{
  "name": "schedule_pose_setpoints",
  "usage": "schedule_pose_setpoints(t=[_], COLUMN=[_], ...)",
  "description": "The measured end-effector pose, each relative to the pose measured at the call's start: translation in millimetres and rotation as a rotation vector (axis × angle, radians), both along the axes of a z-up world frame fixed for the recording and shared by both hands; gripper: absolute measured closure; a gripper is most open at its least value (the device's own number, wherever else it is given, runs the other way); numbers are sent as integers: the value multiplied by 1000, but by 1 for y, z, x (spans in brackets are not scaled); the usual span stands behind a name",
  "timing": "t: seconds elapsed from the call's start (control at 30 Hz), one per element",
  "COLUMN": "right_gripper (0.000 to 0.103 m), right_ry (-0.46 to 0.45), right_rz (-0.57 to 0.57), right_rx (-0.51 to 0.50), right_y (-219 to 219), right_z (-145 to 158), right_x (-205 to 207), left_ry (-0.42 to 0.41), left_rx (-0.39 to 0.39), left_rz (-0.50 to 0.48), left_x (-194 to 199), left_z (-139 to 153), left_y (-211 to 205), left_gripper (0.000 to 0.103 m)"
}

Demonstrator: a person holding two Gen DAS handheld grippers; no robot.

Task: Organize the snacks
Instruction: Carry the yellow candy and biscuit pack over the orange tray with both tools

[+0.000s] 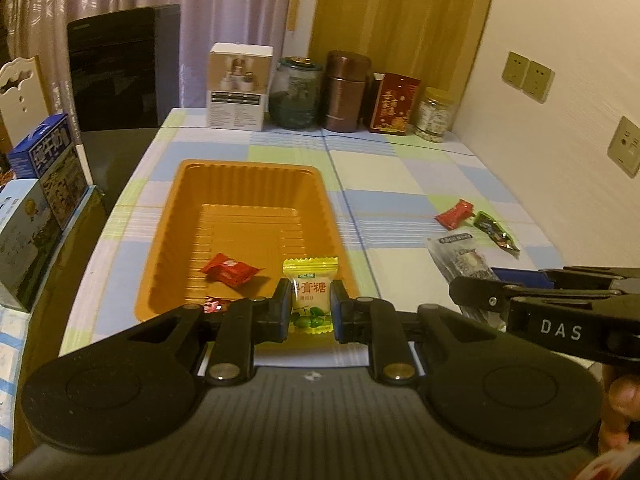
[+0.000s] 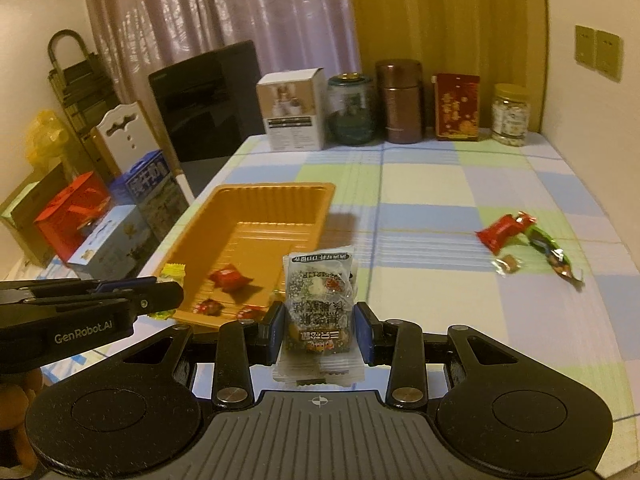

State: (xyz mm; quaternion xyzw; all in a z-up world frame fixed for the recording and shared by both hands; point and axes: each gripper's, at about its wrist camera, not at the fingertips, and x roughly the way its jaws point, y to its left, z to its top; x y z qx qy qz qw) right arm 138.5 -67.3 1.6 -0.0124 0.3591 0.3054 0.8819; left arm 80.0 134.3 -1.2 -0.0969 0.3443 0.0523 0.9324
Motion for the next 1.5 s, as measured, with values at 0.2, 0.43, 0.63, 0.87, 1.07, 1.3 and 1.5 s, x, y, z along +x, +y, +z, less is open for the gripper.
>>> schedule_pose_setpoints(t=[0.2,0.43,0.63,0.87,1.07,1.3,1.5], right_gripper=[66,66,66,66,66,66,66], right_ry=[12,24,38,50,63,75,88], right_rz=[23,44,55,59,62,71,70], right_rx=[-3,-9,-13,-13,-4,0,0], right_y=[18,35,47,62,75,86,88], right_z=[-6,-14,-23,-32,-39,-47,-53], right_x=[5,14,25,43,59,71,75], left_ry=[10,30,41,45,59,80,87], left_rx=[4,8,-2,-22,-4,2,5], left_rz=[20,38,51,61,63,87,84], left_x=[0,6,14,30,50,67,77], left_z=[-3,-11,-20,-28,-37,-55,-63], left_y=[14,27,39,55,67,86,90], left_gripper=[85,85,85,85,85,85,85])
